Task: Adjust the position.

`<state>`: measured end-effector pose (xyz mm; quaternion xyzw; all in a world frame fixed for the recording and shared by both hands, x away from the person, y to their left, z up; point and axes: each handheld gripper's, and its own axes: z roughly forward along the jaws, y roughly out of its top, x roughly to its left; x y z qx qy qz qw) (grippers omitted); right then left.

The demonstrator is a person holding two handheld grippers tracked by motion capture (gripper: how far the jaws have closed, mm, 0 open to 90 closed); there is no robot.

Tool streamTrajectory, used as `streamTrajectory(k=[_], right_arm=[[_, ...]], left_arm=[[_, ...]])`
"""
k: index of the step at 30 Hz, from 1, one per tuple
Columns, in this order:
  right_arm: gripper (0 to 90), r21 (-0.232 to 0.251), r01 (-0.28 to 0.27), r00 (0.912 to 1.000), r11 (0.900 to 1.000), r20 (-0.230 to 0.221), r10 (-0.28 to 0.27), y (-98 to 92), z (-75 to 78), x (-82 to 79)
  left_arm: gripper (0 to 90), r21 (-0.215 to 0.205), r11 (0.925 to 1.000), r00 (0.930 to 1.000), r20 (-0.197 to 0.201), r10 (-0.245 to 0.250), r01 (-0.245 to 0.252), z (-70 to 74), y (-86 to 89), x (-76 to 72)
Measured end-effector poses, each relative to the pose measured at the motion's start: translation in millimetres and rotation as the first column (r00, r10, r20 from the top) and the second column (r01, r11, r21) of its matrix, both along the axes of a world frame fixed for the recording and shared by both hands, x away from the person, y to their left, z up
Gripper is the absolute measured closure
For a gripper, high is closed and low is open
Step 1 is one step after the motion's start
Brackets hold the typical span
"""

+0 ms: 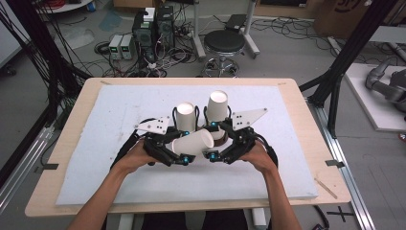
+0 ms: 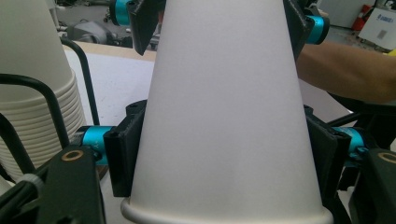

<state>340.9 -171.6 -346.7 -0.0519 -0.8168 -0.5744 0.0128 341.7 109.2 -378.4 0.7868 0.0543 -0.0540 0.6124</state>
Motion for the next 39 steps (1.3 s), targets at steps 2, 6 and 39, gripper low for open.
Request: streamTrajectory(k=[2,6,39], right_arm=[[13.4,0.000,0.000,1.0000,1.000,-0.001,0.000,-0.5,0.3,-0.3],[13.5,-0.013,0.009,1.0000,1.000,-0.003,-0.009,-1.2,-0.3,-0.2],[13.7,-0.332,0.002,0.9997,0.943,0.022,0.006,1.2,16.7,-0.3]], left_arm=[[28.2,0.003,1.0000,1.0000,0.002,0.001,-0.001,0.0,0.0,-0.1],[28.5,0.013,0.9999,1.0000,0.008,0.001,-0.001,0.9,0.4,-1.4],[29.0,0.345,0.9386,0.9979,0.064,-0.011,-0.011,33.1,2.3,-6.1]])
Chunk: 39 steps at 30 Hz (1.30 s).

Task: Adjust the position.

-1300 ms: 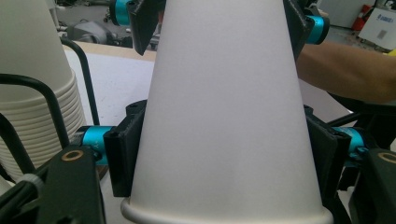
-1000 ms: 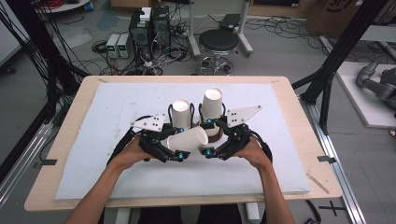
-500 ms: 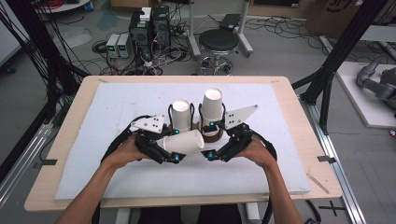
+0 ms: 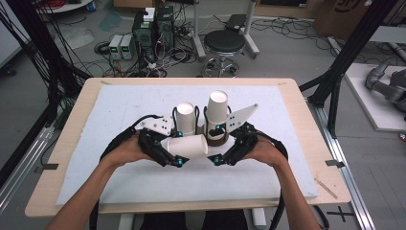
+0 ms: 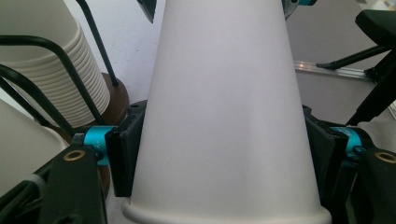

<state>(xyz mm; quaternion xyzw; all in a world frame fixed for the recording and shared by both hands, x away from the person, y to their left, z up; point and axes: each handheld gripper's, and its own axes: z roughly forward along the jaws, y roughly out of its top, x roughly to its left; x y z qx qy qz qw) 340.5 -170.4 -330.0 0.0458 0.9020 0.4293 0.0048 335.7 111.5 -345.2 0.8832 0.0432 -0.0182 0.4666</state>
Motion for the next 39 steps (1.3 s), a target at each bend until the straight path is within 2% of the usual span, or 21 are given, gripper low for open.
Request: streamTrajectory(k=[5,9,12,16,17,20,21,32,35,37,39], right_arm=[[14.4,-0.058,-0.006,1.0000,0.998,0.004,0.006,2.5,-0.4,0.2],[14.4,-0.110,-0.013,0.9998,0.994,0.017,0.014,6.4,2.1,-0.6],[14.4,-0.131,-0.013,0.9997,0.991,0.018,0.016,8.1,3.0,-1.0],[14.6,-0.191,-0.020,0.9994,0.981,0.025,0.025,13.7,3.0,-2.0],[14.6,-0.191,-0.020,0.9994,0.981,0.025,0.025,13.7,3.0,-2.0],[14.6,-0.227,-0.024,0.9992,0.974,0.027,0.031,18.1,1.7,-2.8],[14.7,-0.240,-0.033,0.9987,0.970,0.028,0.041,20.1,0.9,-2.6],[15.0,-0.316,-0.054,0.9970,0.947,0.035,0.069,32.8,-0.2,-3.0],[14.9,-0.328,-0.055,0.9965,0.943,0.042,0.073,34.8,1.2,-2.3],[15.0,-0.334,-0.067,0.9955,0.940,0.041,0.085,37.0,1.3,-2.0],[15.0,-0.344,-0.070,0.9948,0.937,0.045,0.091,38.8,1.2,-1.9]], left_arm=[[29.0,0.053,0.9986,1.0000,0.002,0.002,-0.002,2.0,-3.0,-0.6],[29.0,0.106,0.9944,1.0000,0.004,-0.002,0.002,3.7,-6.8,-0.9],[29.0,0.135,0.9908,1.0000,-0.002,-0.006,0.006,4.6,-9.5,-1.2],[29.1,0.194,0.9810,1.0000,-0.005,-0.003,0.004,5.7,-13.0,-0.4],[29.1,0.203,0.9791,1.0000,-0.007,0.000,0.002,5.7,-13.8,-0.3],[29.1,0.255,0.9670,0.9999,-0.007,-0.010,0.012,5.9,-16.9,0.9],[29.1,0.250,0.9683,0.9999,-0.012,-0.005,0.008,5.1,-17.8,0.4],[29.2,0.309,0.9510,0.9998,-0.017,-0.009,0.014,0.4,-26.1,1.3],[29.3,0.330,0.9438,0.9998,-0.016,-0.008,0.013,1.1,-28.1,1.7],[29.2,0.352,0.9358,0.9999,-0.010,-0.013,0.016,2.0,-30.2,1.9],[29.3,0.362,0.9322,0.9999,-0.010,-0.008,0.011,2.2,-32.9,1.3]])
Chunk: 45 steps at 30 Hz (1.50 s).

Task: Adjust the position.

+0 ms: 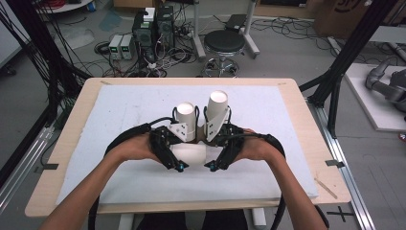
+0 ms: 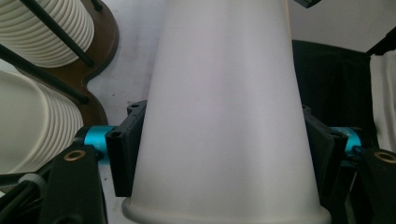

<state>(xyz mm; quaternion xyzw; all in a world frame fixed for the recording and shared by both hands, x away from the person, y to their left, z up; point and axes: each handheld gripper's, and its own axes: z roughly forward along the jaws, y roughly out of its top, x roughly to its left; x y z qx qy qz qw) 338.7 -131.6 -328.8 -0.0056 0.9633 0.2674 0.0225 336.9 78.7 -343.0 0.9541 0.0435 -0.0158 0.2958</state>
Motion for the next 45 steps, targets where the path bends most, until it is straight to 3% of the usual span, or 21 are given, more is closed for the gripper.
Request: streamTrajectory(k=[8,20,32,45], right_arm=[[15.0,-0.069,0.008,0.9999,0.998,-0.009,-0.009,6.4,-5.6,-1.8],[15.4,-0.114,0.010,0.9999,0.993,-0.005,-0.010,10.1,-10.4,0.2],[15.8,-0.170,0.001,0.9999,0.985,-0.010,-0.003,16.1,-15.2,0.5],[17.3,-0.189,-0.004,0.9998,0.982,-0.022,0.000,21.9,-18.2,0.6]], left_arm=[[29.3,0.070,0.9975,0.9998,0.016,-0.014,0.013,-1.3,-8.0,0.3],[29.3,0.117,0.9930,0.9994,0.029,-0.020,0.017,-2.2,-17.0,0.7],[29.5,0.139,0.9902,0.9997,0.022,-0.013,0.010,-4.3,-18.7,2.1],[29.5,0.146,0.9893,0.9997,0.020,-0.014,0.011,-5.3,-21.2,1.9]])
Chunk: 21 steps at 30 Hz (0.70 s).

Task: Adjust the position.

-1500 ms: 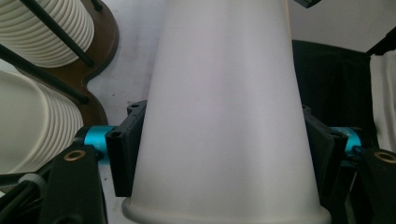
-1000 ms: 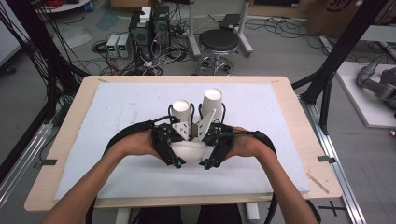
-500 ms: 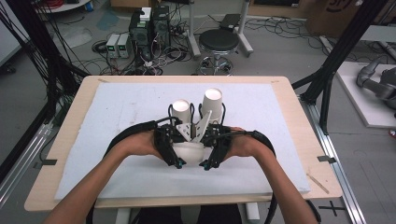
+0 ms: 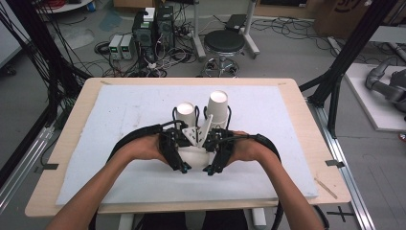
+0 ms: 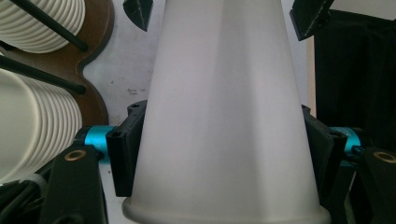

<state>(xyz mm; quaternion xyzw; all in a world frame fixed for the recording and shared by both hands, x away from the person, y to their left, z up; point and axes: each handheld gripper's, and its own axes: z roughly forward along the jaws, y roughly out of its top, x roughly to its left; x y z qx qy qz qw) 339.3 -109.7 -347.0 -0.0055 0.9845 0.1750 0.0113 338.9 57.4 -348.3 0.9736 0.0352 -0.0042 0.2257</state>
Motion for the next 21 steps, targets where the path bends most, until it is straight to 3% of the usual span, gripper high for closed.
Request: streamTrajectory(k=[8,10,21], right_arm=[[17.6,0.001,-0.005,1.0000,1.000,0.001,0.005,0.3,0.2,0.6],[22.1,0.003,-0.006,1.0000,1.000,-0.007,0.006,0.4,0.3,0.2],[27.1,0.000,-0.011,0.9997,1.000,-0.021,0.011,2.8,-0.5,1.0]], left_arm=[[29.5,-0.007,1.0000,1.0000,-0.004,0.002,-0.002,0.0,-0.9,-1.6],[29.5,-0.007,1.0000,1.0000,-0.002,-0.003,0.003,0.1,-1.2,-1.5],[29.5,-0.015,0.9999,1.0000,0.000,0.007,-0.007,0.7,-0.7,-0.7]])
